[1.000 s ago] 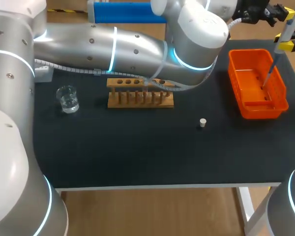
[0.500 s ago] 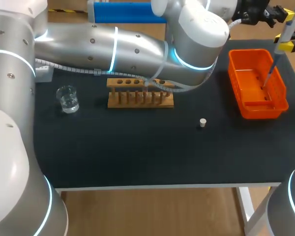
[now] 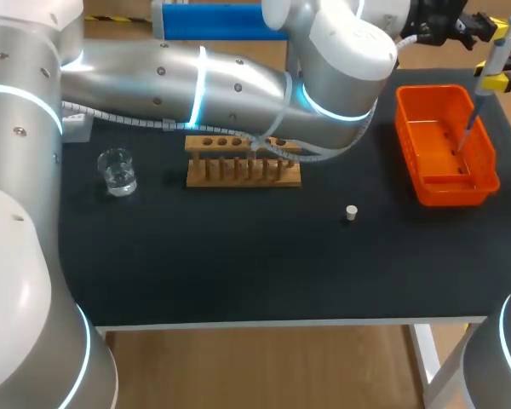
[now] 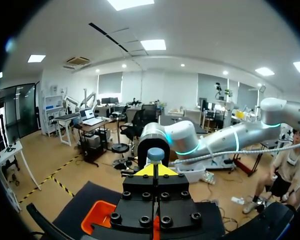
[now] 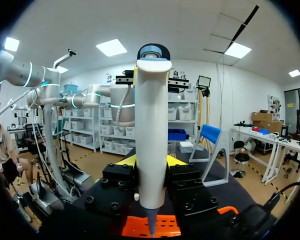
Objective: Invert the test tube, pick up the pipette, mount the tip to pipette, aspirate from beaker and dispense into the tube, eject the tip, return the pipette, and cap with the stopper.
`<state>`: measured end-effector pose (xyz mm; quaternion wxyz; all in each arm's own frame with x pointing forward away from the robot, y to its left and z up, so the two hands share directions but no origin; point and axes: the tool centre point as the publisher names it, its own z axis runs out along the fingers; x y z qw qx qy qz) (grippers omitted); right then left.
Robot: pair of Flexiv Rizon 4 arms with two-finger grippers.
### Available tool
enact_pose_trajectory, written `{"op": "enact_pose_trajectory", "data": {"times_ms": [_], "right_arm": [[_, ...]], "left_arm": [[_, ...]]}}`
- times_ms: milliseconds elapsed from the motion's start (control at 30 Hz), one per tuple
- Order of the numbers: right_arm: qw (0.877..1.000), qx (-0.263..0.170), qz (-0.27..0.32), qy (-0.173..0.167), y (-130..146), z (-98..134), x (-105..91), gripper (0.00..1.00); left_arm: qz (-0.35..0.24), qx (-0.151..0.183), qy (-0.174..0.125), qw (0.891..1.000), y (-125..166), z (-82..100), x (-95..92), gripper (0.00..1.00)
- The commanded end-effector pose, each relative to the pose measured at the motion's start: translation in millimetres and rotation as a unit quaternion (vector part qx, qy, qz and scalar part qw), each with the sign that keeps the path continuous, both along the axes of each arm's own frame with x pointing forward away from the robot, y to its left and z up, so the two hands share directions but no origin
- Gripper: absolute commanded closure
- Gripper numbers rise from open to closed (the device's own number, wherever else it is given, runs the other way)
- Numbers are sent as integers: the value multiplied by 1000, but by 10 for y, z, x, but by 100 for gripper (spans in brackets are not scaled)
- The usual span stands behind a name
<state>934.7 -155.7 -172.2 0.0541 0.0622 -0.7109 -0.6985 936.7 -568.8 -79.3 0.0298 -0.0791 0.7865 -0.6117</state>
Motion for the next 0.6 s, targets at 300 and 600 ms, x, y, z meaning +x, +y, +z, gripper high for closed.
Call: {"op": "enact_pose_trajectory", "data": {"times_ms": [300, 600], "right_arm": [[1000, 0, 5, 0, -22, 41, 36, 100], [1000, 0, 5, 0, -22, 41, 36, 100]], "left_arm": [[4, -46, -5, 999, -54, -182, -4, 100], [6, -44, -2, 999, -66, -243, -12, 100]]}}
